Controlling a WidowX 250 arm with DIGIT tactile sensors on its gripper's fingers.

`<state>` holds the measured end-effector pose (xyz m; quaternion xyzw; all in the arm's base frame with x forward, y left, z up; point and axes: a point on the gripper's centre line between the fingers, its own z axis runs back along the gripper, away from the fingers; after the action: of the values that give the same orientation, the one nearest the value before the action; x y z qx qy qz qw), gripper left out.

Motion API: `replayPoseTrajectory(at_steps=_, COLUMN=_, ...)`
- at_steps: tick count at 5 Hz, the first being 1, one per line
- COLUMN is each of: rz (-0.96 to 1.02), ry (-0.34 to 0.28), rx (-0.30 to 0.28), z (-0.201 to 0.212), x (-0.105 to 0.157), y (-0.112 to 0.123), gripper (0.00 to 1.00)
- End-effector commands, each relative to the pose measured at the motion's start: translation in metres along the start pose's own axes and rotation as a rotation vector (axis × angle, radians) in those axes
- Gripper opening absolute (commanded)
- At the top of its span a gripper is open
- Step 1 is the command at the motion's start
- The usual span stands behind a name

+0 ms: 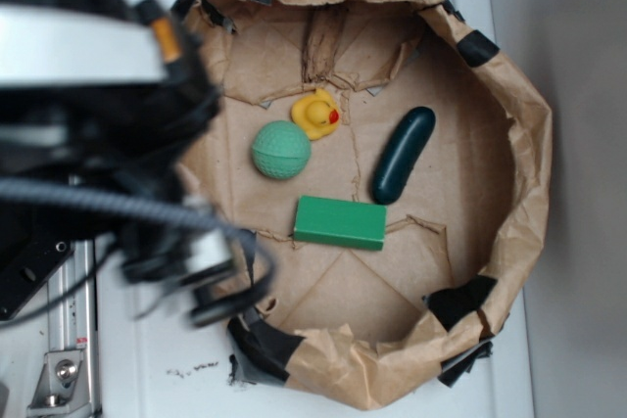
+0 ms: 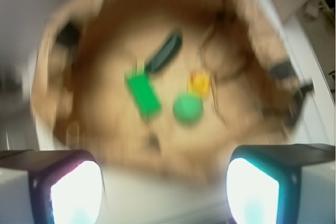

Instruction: Grab the plastic pickle.

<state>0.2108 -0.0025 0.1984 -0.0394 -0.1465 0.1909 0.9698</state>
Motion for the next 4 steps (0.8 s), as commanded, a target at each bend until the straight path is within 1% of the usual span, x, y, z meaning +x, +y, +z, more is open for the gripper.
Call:
replayPoseTrajectory(at_steps=1, rz=0.36, ry=-0.123, rx=0.041, z=-0.075, x=0.041, y=0.006, gripper=1.0)
replayPoseTrajectory(at_steps=2, rz=0.33, ry=-0.121, rx=0.074, z=-0.115, x=0.058, y=0.001, gripper=1.0)
replayPoseTrajectory(at_steps=3, rz=0.301, ry=-0.092, rx=0.083, z=-0.157, x=0.061, y=-0.003, gripper=1.0)
replayPoseTrajectory(at_steps=4, rz=0.199, ry=-0.099, rx=0.107, z=-0.186, x=0.07, y=-0.012, gripper=1.0)
